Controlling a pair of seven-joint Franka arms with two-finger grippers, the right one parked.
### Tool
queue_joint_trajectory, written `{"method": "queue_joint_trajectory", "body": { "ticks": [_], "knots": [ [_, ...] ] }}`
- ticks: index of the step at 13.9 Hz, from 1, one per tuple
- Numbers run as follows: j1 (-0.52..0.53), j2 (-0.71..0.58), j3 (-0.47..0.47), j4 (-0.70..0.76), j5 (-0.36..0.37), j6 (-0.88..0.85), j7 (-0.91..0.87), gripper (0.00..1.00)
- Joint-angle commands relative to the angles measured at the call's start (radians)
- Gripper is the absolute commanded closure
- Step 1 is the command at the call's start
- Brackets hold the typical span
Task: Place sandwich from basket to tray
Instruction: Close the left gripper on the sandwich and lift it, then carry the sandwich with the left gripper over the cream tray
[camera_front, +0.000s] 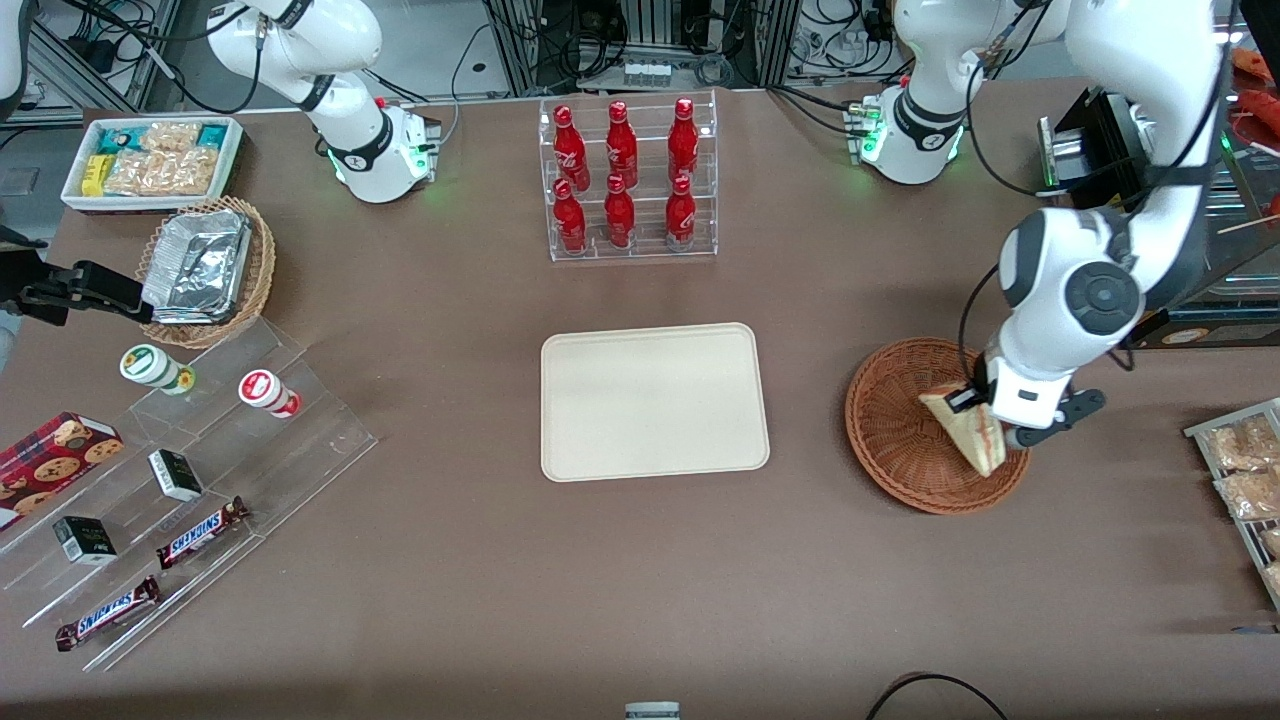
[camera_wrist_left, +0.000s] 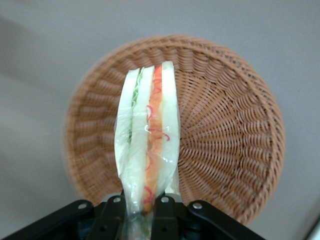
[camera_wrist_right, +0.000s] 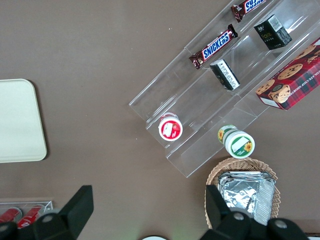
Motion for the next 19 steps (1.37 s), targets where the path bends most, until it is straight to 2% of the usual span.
{"method": "queue_joint_trajectory", "body": {
  "ticks": [1,4,7,9,11,19],
  "knots": [
    [-0.046,-0.006,-0.029,0.16,0.025,-0.194,-0.043,0.84],
    [-0.15,0.004,-0.054,0.246,0.014,-0.257,-0.09,0.84],
    [-0.305,0.043,-0.054,0.278,0.005,-0.253,-0.119,0.84],
    [-0.383,0.102,-0.056,0.307,0.003,-0.203,-0.13,0.84],
    [-0.453,0.152,-0.062,0.318,-0.029,-0.115,-0.135,0.84],
    [-0.629,0.44,-0.059,0.528,-0.014,-0.064,-0.225,0.84]
  ]
}}
